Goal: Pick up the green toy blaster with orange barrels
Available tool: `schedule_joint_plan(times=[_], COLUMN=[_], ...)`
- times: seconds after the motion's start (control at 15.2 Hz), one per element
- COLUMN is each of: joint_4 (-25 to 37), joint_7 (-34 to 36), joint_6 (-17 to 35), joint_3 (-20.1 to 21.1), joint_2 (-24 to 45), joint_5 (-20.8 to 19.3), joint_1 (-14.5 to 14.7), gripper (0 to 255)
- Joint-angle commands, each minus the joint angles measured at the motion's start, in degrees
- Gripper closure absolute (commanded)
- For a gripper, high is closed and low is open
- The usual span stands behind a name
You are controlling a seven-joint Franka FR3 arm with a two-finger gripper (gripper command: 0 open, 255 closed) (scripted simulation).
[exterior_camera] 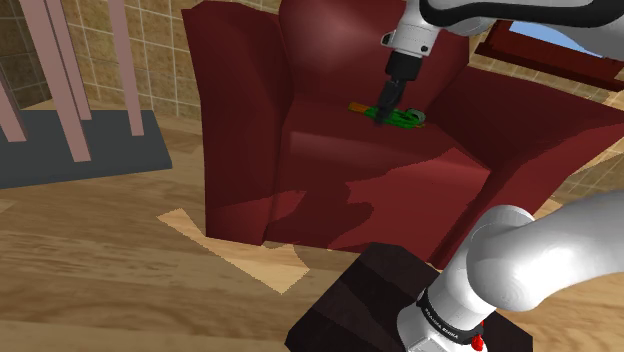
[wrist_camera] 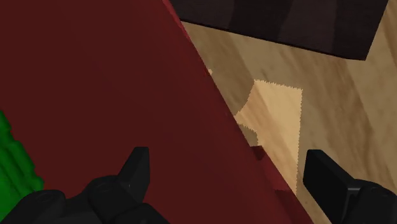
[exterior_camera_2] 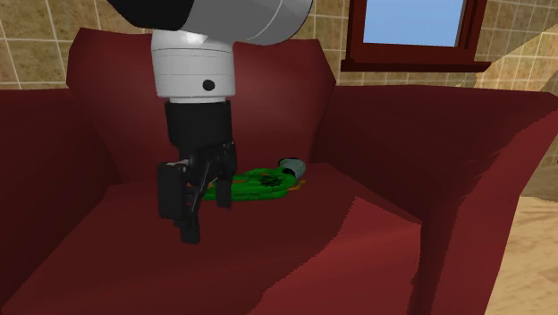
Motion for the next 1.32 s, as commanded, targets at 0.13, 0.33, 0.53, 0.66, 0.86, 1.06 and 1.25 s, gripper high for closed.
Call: schedule_joint_plan(times=[0.13, 0.33, 0.53, 0.66, 0.86, 1.06, 1.25], joint_4=[7.1, 13.1, 19.9, 25.0, 25.6, 23.0, 20.9], joint_7=[-10.7, -18.6, -26.6, -32.0, -34.3, -34.2, -34.1], joint_6=[0.9, 1.3, 1.3, 1.0, 2.3, 4.6, 6.6], joint_3=[-4.8, -8.1, -11.1, -12.8, -13.4, -13.4, -13.4], joint_2=[7.8, 14.0, 20.9, 25.8, 27.8, 27.6, 27.5], joint_5=[-1.2, -1.0, 0.4, 1.8, 2.5, 2.4, 2.3], joint_1=[1.2, 2.2, 2.8, 2.9, 2.7, 2.6, 2.6], gripper=[0, 0, 0, 0, 0, 0, 0])
